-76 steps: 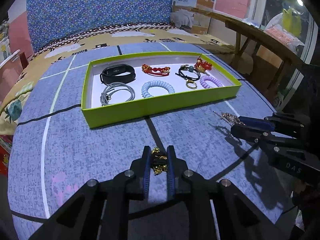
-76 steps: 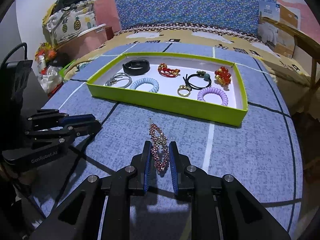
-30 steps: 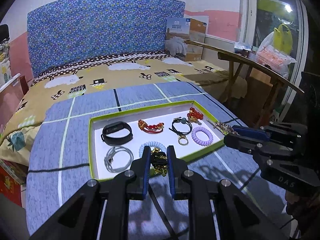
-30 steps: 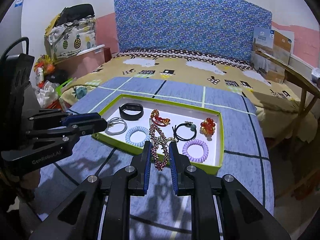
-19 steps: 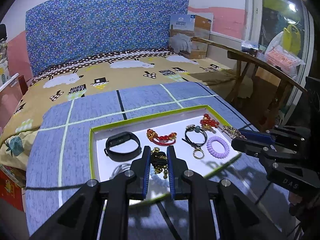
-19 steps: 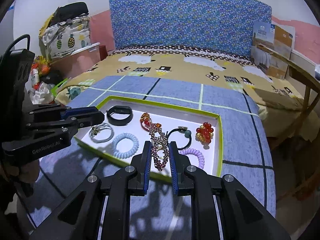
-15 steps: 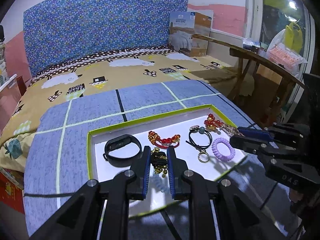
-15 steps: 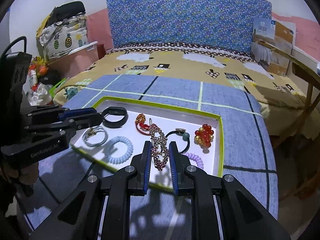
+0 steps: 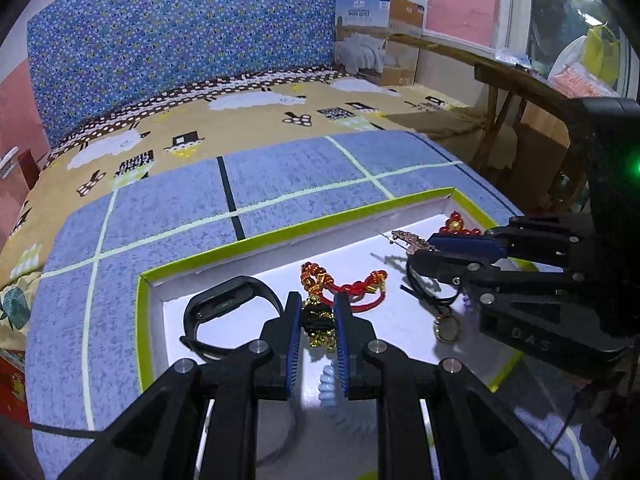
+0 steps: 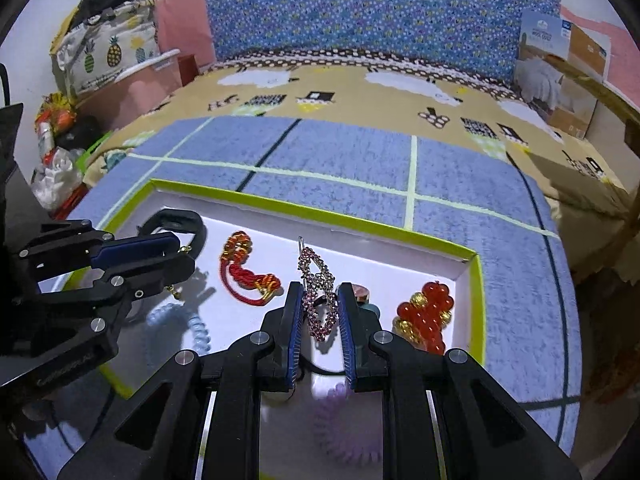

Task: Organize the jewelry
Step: 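Open both tools to release the pendant and hair clip into the box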

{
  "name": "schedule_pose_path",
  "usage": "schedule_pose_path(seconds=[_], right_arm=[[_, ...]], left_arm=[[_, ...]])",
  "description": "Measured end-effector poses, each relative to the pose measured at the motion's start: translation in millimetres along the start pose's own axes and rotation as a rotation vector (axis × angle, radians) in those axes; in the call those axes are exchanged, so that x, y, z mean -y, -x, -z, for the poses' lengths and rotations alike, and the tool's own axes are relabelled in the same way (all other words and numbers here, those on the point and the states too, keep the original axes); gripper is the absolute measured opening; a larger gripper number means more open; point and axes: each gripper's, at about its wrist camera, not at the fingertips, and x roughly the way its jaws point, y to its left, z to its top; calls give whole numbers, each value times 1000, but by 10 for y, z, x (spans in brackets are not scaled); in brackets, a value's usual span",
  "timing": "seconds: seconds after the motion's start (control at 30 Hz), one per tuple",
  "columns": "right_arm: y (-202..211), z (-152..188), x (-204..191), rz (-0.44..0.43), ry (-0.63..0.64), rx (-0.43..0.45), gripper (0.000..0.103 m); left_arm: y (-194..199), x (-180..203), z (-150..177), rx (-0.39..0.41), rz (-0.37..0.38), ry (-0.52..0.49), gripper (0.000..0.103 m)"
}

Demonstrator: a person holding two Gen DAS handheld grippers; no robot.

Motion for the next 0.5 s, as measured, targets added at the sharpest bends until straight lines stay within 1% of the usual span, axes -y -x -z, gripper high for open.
schedule_pose_path(seconds=[0.1,0.27,0.43,0.5], right_arm=[[-77,2,12,-4,1,-21,18],[-88,9,30,-11,-3,-23,18],[-77,0,37,-8,2,-23,20],[-68,2,38,-13,2,-18,22]], left_arm=[[-70,1,11,-21,4,3,17],[-161,12,27,-51,13,5,17],[-160,16,18,-51,22,3,18],[-174,9,21,-57,20,7,18]])
